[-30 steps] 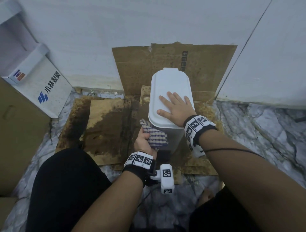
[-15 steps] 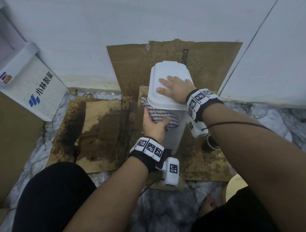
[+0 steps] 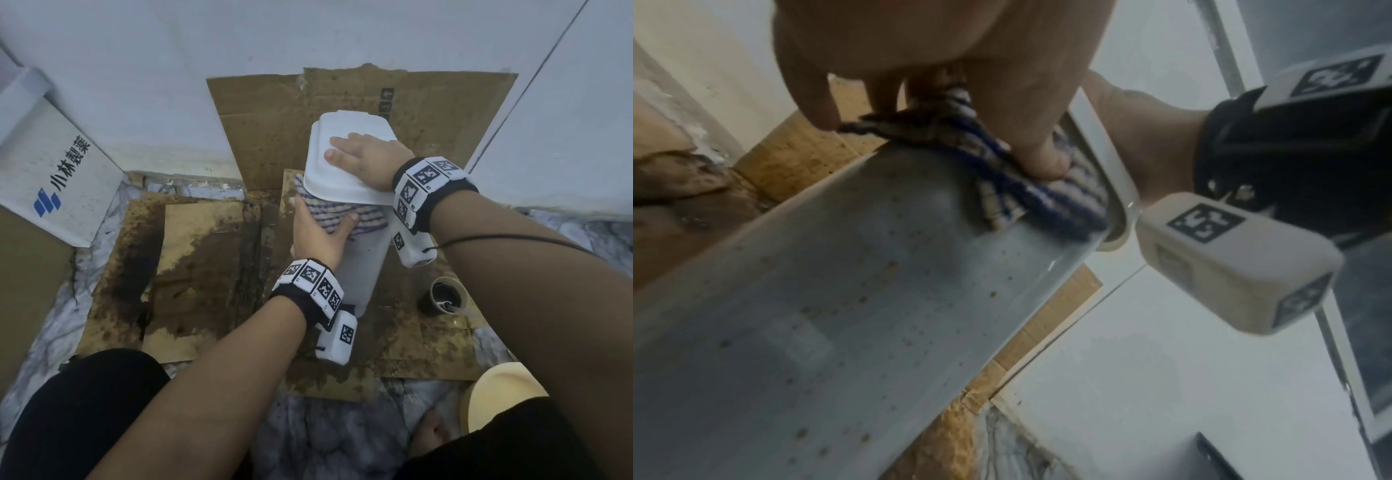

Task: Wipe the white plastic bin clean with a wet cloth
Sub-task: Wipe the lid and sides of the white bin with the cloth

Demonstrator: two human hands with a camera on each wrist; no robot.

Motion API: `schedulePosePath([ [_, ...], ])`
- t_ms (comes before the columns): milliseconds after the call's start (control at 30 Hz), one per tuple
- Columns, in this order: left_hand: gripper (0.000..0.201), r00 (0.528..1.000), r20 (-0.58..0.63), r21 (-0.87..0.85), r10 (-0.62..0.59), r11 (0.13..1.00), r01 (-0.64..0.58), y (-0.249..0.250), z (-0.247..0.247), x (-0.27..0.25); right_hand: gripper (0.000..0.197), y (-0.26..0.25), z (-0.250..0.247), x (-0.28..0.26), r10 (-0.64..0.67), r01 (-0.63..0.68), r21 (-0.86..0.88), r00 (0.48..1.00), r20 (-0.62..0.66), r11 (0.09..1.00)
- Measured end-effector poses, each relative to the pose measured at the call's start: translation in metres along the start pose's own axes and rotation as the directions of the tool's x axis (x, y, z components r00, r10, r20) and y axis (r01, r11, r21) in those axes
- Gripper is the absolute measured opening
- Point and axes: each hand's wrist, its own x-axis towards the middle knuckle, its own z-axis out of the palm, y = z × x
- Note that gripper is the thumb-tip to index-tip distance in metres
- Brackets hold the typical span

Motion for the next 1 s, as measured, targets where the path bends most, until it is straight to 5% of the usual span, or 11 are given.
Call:
schedulePosePath([
  [633, 0.130, 0.979, -0.047, -0.061, 0.199, 0.978, -0.201, -0.002, 0.024, 0.015, 0.061, 0.003, -0.012, 0.004, 0.027, -0.029, 0.086, 0.999, 0.025, 0.996],
  [1000, 0.127, 0.995, -0.014, 0.016, 0.095, 0.995, -0.095, -0.057, 0.027, 0.008, 0.063, 0.005, -0.012, 0.007, 0.026, -0.030, 0.124, 0.999, 0.036, 0.992],
])
